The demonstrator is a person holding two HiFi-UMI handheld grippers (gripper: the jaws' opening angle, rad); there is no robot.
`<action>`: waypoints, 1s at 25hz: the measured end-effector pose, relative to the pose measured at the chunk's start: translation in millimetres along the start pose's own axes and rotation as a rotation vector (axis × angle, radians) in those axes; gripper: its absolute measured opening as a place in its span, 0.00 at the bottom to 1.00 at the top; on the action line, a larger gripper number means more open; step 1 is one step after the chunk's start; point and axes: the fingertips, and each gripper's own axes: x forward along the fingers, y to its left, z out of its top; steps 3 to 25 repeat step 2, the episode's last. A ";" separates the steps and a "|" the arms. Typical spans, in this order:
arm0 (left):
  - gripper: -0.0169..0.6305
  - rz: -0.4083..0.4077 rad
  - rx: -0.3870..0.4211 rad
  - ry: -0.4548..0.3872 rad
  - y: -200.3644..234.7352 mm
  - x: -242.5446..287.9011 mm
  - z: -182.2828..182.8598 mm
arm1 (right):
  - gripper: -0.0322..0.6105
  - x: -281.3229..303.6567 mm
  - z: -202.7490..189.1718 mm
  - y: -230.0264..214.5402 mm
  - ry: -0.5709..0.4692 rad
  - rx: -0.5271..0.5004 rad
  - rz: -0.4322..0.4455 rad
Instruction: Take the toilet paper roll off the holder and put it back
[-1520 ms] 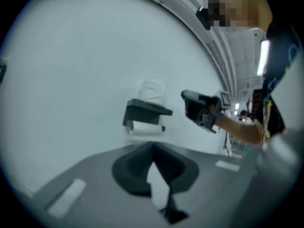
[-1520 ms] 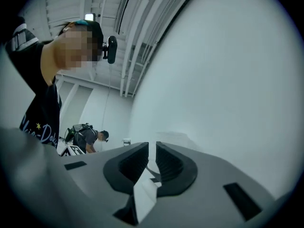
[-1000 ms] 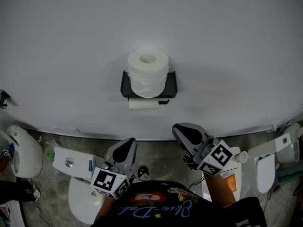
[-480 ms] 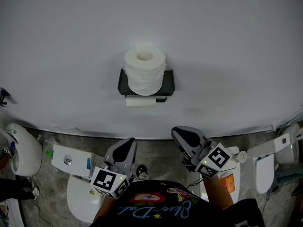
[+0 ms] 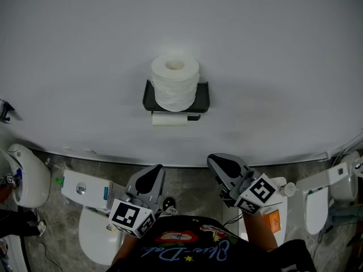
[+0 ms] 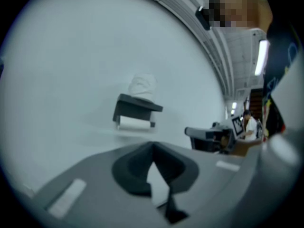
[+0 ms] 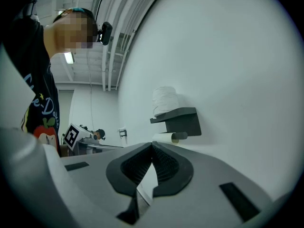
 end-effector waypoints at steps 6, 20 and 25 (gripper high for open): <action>0.02 0.001 0.001 0.001 -2.2 -0.9 0.0 | 0.07 -5.2 2.4 -2.1 0.004 -0.030 -0.008; 0.02 0.001 0.001 0.001 -2.2 -0.9 0.0 | 0.07 -5.2 2.4 -2.1 0.004 -0.030 -0.008; 0.02 0.001 0.001 0.001 -2.2 -0.9 0.0 | 0.07 -5.2 2.4 -2.1 0.004 -0.030 -0.008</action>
